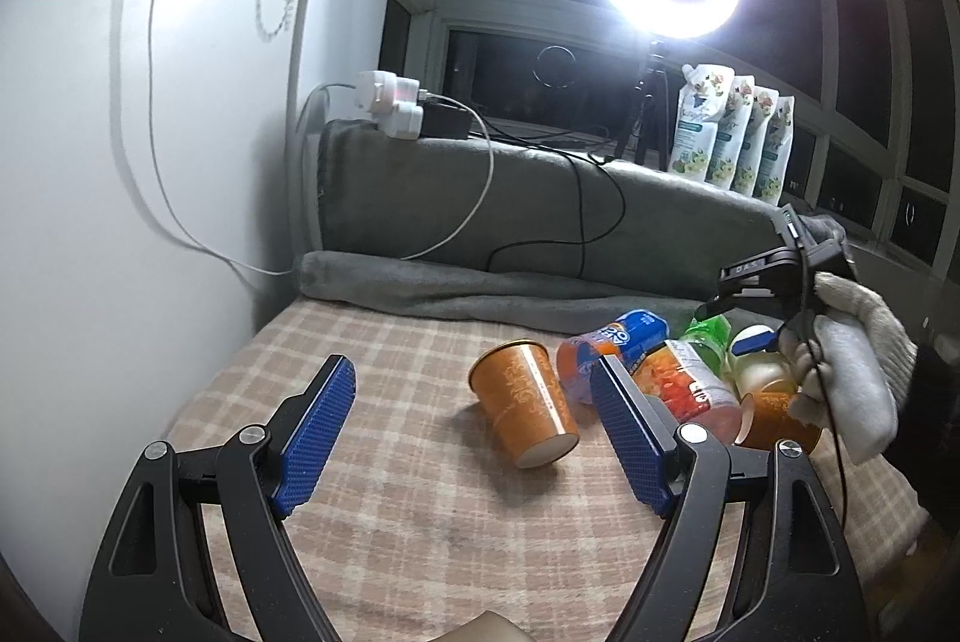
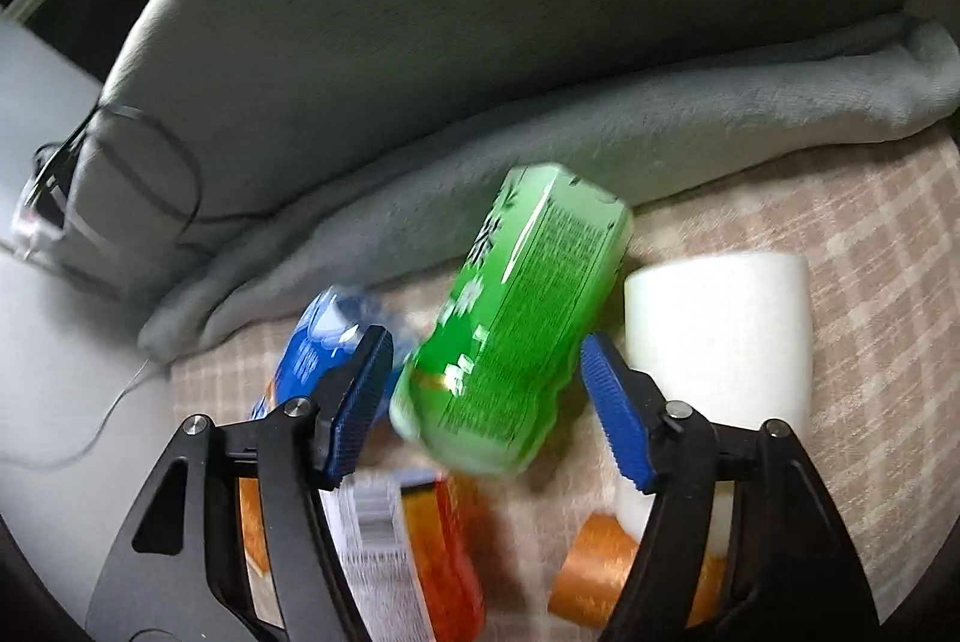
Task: Flip cup upright
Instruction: 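Reach the right tool to the lying green tea bottle and close on it, then lift the green bottle with the right tool and carry it toward the left tool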
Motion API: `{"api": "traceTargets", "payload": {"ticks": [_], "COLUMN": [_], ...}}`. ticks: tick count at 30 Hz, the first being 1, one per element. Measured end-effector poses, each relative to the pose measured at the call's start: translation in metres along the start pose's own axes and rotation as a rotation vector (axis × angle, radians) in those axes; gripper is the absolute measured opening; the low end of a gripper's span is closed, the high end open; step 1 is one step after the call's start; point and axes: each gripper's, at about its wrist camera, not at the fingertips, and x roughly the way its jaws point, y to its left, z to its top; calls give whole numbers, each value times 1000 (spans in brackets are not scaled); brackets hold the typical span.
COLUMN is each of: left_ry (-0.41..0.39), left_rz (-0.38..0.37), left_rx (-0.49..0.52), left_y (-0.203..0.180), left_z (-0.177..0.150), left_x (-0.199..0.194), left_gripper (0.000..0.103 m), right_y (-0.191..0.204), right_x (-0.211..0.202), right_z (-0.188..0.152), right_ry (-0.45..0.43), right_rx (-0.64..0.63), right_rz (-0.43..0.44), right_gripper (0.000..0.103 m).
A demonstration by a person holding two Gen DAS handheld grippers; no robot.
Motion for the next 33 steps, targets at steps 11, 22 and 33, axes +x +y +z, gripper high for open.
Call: {"api": "traceTargets", "payload": {"ticks": [11,22,33], "left_ry": [-7,-6,-22], "left_rz": [-3,-10,8], "left_rx": [-49,-105,-129], "left_y": [23,47,60], "left_z": [-2,-7,-9], "left_x": [5,9,3], "left_gripper": [81,81,81], "right_y": [32,76,89], "right_x": [36,73,81], "right_z": [20,39,31], "right_ry": [81,119,110], "right_rx": [-67,-124,-105], "right_rz": [-196,-349,-321], "right_gripper": [68,69,67]}}
